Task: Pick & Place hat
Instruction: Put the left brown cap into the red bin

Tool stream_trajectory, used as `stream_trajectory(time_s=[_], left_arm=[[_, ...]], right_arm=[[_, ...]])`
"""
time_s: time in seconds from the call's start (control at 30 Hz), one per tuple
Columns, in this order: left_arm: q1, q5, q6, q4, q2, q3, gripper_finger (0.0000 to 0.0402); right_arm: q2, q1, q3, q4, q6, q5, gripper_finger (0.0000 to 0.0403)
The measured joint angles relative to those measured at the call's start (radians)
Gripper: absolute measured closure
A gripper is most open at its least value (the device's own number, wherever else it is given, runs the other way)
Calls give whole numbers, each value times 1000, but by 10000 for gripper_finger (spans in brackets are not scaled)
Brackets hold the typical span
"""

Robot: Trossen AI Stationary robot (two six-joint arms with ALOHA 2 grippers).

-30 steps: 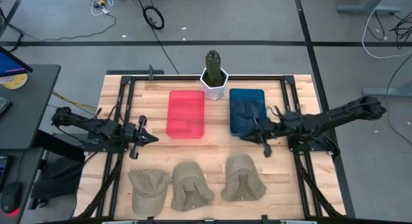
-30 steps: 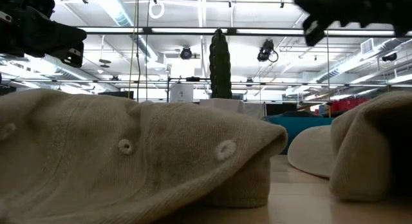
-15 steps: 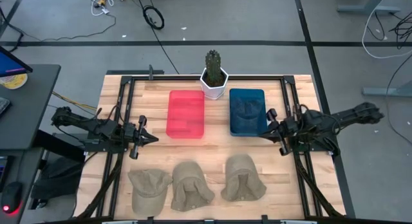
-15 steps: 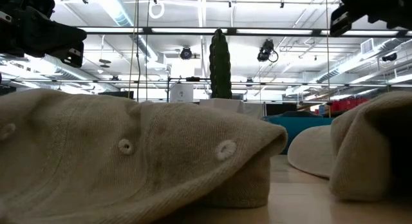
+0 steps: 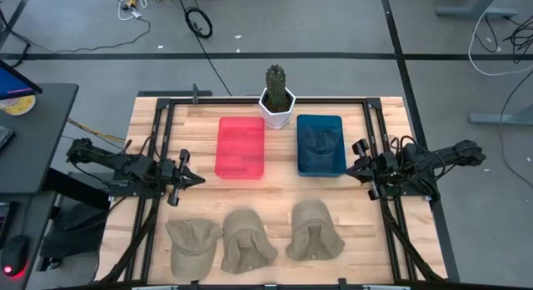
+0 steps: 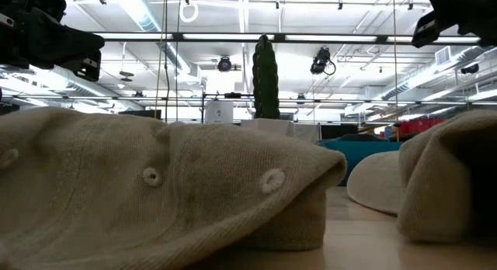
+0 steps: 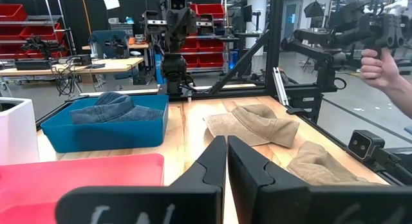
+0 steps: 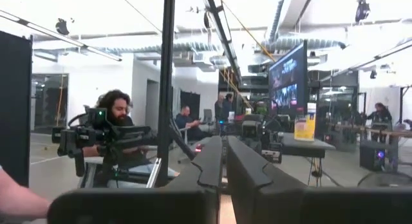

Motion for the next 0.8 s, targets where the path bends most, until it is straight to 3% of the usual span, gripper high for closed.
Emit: stream_trajectory(time_s=[0.3,0.5,0.8], left_arm=[[0,0,0,0,0,0,383],[0,0,0,0,0,0,383],[0,0,0,0,0,0,383]], right_arm=[[-140,-1,-33,-129,-9,3,378],[-159,-1,-32,-305,-68,5,378],[-159,-2,-32,-433,-131,120,378]])
